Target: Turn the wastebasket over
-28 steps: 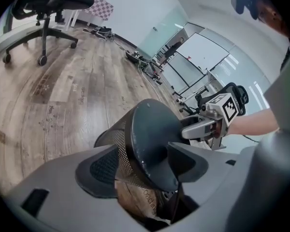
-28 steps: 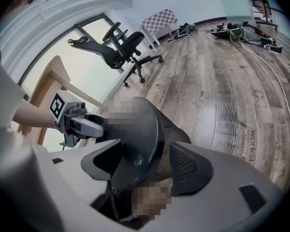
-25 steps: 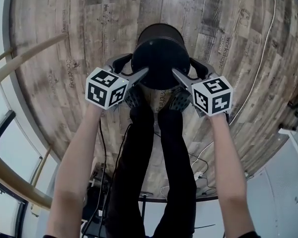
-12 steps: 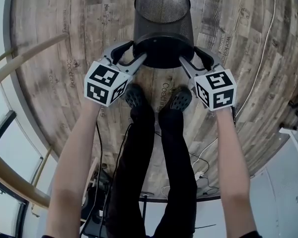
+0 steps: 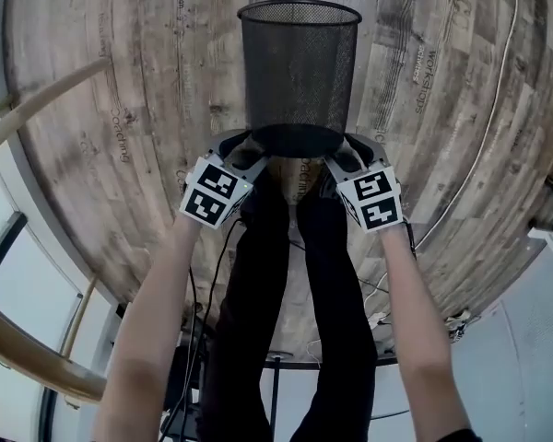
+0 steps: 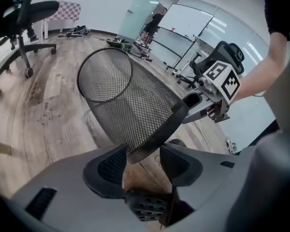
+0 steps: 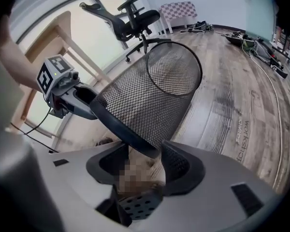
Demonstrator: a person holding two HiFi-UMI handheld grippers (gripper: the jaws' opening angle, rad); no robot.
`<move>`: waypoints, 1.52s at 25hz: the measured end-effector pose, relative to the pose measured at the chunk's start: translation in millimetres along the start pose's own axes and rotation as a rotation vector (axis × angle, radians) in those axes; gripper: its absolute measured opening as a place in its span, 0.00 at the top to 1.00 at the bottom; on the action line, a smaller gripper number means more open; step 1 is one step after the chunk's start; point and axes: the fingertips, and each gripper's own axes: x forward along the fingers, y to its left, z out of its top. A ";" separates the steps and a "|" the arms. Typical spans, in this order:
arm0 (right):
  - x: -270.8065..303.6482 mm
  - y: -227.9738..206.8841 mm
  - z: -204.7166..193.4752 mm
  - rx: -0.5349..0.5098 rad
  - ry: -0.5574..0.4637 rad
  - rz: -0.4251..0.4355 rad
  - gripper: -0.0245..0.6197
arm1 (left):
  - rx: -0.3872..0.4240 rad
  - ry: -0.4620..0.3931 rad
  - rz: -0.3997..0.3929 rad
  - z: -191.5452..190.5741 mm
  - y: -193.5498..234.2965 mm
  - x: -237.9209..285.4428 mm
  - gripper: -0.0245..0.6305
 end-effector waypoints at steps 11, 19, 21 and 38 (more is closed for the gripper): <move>31.0 -4.5 -41.0 -0.081 0.084 -0.050 0.61 | 0.093 0.192 0.010 -50.8 -8.1 46.0 0.62; 6.7 -8.2 -39.9 0.095 0.069 -0.086 0.52 | 0.051 0.197 0.004 -48.2 -15.9 48.0 0.69; -10.6 -1.6 -28.6 0.173 0.010 -0.064 0.49 | 0.055 0.199 0.003 -47.7 -17.4 47.0 0.70; 9.3 11.1 4.0 0.240 -0.014 -0.037 0.44 | -0.020 0.021 0.105 6.6 21.6 11.6 0.71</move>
